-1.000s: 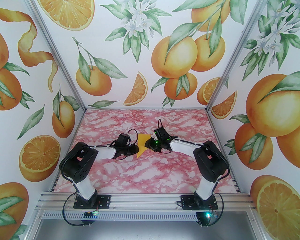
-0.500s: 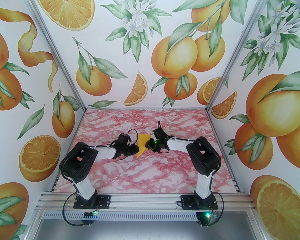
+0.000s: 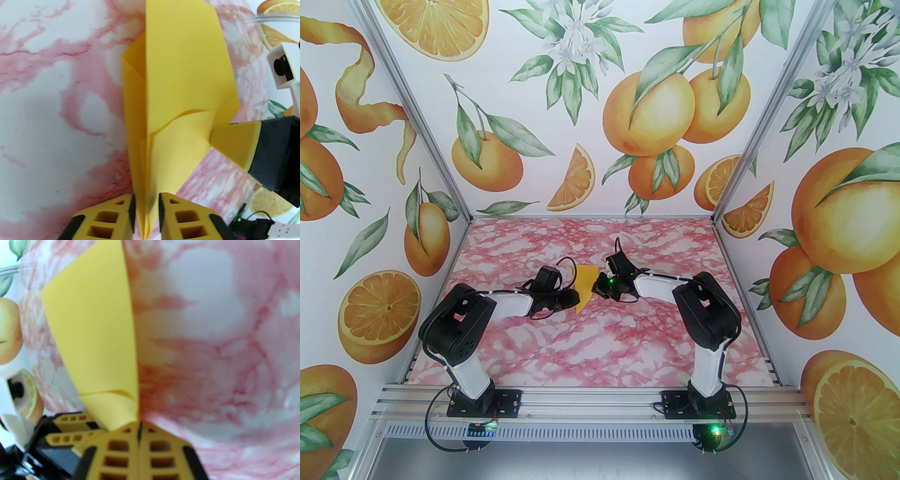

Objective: Fold a paper plane with a square sheet of paper (fold left side to right side)

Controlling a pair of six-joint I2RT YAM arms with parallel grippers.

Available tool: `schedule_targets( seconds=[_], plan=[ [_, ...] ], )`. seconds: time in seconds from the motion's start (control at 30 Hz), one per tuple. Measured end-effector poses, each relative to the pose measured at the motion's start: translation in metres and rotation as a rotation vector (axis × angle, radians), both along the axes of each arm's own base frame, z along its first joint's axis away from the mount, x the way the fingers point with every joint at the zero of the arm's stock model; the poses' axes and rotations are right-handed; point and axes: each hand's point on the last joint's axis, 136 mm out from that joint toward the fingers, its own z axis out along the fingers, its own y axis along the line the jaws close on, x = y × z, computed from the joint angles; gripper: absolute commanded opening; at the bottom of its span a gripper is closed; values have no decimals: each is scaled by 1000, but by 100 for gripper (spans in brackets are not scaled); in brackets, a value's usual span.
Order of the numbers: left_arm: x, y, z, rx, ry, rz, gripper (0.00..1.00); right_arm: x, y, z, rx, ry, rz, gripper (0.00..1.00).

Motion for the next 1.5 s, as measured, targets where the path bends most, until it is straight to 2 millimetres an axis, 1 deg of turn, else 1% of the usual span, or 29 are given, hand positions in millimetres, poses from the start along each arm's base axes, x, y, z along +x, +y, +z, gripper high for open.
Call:
schedule_targets(
  seconds=[0.17,0.3,0.37,0.43,0.47,0.53,0.57,0.6,0.67,0.73,0.9,1.13,1.3,1.5],
  plan=[
    [3,4,3,-6,-13,-33,36,0,-2,0,-12,2,21,0],
    [8,10,4,9,-24,-42,35,0,-1,2,-17,-2,37,0],
    [8,9,4,20,-26,-68,33,0,0,2,-21,5,46,0],
    [14,4,7,21,-44,-99,31,1,1,2,-21,4,53,0],
    [17,3,7,23,-50,-108,27,2,2,1,-22,2,57,0],
    [19,0,7,27,-58,-127,25,0,2,1,-24,8,62,0],
    [20,0,5,30,-54,-133,24,0,2,0,-24,10,66,0],
    [20,0,3,36,-51,-139,20,-1,1,0,-26,11,69,0],
    [19,0,-2,51,-37,-149,19,-2,1,0,-26,18,71,0],
    [20,0,-3,57,-32,-152,17,-2,2,1,-24,20,72,0],
    [20,1,-4,82,-32,-156,14,3,6,10,-14,10,74,0],
    [20,1,-6,99,-37,-152,13,4,10,16,12,22,71,0],
    [20,0,-6,111,-30,-136,13,12,18,29,45,18,62,0],
    [20,-1,-7,120,-27,-129,13,20,25,36,67,14,55,0]
  ],
)
